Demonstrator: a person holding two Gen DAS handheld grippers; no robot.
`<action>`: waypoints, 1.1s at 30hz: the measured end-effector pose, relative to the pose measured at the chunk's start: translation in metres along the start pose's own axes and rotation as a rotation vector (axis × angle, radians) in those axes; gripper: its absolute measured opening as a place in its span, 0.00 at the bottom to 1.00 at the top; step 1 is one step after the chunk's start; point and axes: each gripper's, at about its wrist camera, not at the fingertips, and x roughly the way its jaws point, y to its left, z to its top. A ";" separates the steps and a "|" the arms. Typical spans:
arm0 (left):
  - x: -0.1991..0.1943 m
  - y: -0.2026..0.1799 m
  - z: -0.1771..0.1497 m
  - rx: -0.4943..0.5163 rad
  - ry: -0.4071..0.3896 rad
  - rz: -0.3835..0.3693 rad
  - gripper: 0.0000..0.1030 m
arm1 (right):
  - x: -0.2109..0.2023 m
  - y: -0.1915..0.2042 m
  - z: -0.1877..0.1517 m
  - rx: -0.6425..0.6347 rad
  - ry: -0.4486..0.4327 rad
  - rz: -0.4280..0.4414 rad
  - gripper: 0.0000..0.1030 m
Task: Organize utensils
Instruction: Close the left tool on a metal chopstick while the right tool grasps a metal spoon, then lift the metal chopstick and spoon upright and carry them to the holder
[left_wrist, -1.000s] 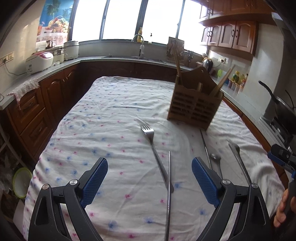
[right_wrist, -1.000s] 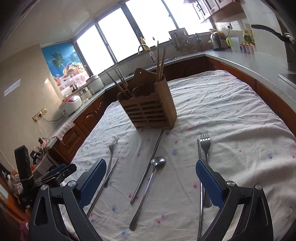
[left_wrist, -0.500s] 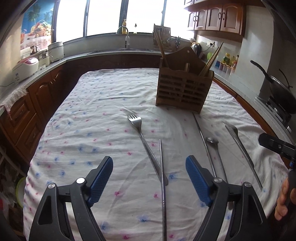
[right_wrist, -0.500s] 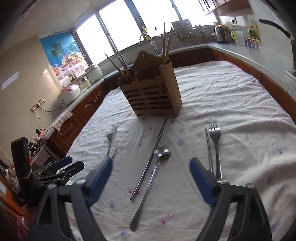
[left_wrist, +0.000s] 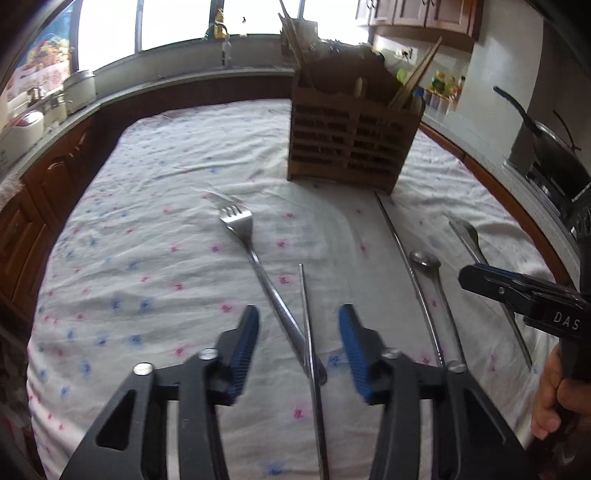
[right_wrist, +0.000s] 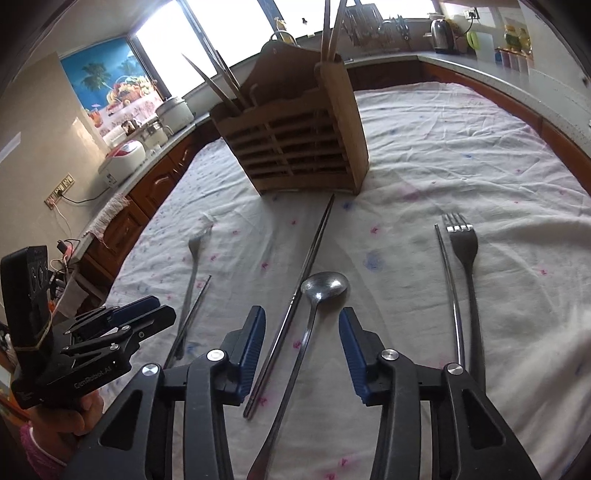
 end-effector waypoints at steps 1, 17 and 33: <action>0.005 -0.001 0.002 0.005 0.012 -0.006 0.34 | 0.003 -0.001 0.001 -0.001 0.008 0.001 0.41; 0.061 -0.010 0.027 0.066 0.123 -0.030 0.08 | 0.031 -0.008 0.007 -0.009 0.065 -0.033 0.15; 0.035 -0.010 0.027 0.028 0.072 -0.048 0.03 | 0.008 -0.008 0.007 -0.005 0.028 0.015 0.02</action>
